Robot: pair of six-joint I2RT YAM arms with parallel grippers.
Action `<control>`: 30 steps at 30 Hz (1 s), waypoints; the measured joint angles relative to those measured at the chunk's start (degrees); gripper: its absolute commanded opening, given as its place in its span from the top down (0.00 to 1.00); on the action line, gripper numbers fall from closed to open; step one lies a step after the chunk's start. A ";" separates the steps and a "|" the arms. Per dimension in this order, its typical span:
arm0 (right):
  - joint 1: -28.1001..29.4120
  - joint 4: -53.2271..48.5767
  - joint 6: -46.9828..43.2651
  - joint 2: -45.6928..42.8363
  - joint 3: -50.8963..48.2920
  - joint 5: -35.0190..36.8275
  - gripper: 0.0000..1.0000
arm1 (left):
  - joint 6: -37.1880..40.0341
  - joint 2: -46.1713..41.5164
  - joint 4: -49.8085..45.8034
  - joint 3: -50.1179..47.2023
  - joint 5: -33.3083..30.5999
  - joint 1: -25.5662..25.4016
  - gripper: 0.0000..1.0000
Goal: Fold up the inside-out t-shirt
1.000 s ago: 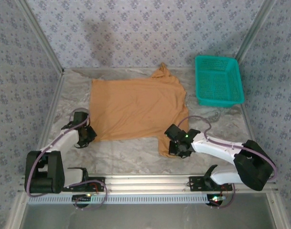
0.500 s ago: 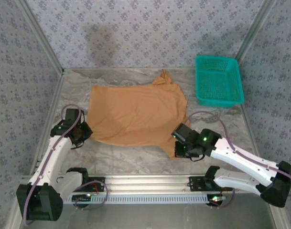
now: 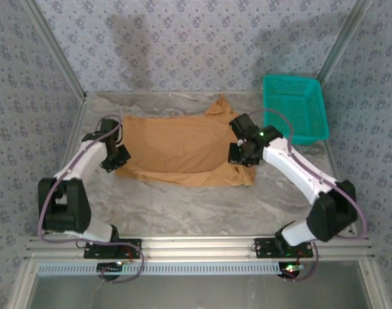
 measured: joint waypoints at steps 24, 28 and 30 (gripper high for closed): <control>-11.10 -1.60 -8.11 40.37 35.89 -4.92 0.74 | 5.40 24.33 -2.34 21.49 -0.22 2.05 0.64; -11.96 -5.03 -9.35 45.77 44.72 -5.86 0.65 | 6.54 27.06 -4.28 25.70 -1.38 2.25 0.53; -12.20 -5.97 -10.01 46.27 45.64 -6.01 0.64 | 6.78 27.67 -4.48 26.75 -2.84 2.25 0.53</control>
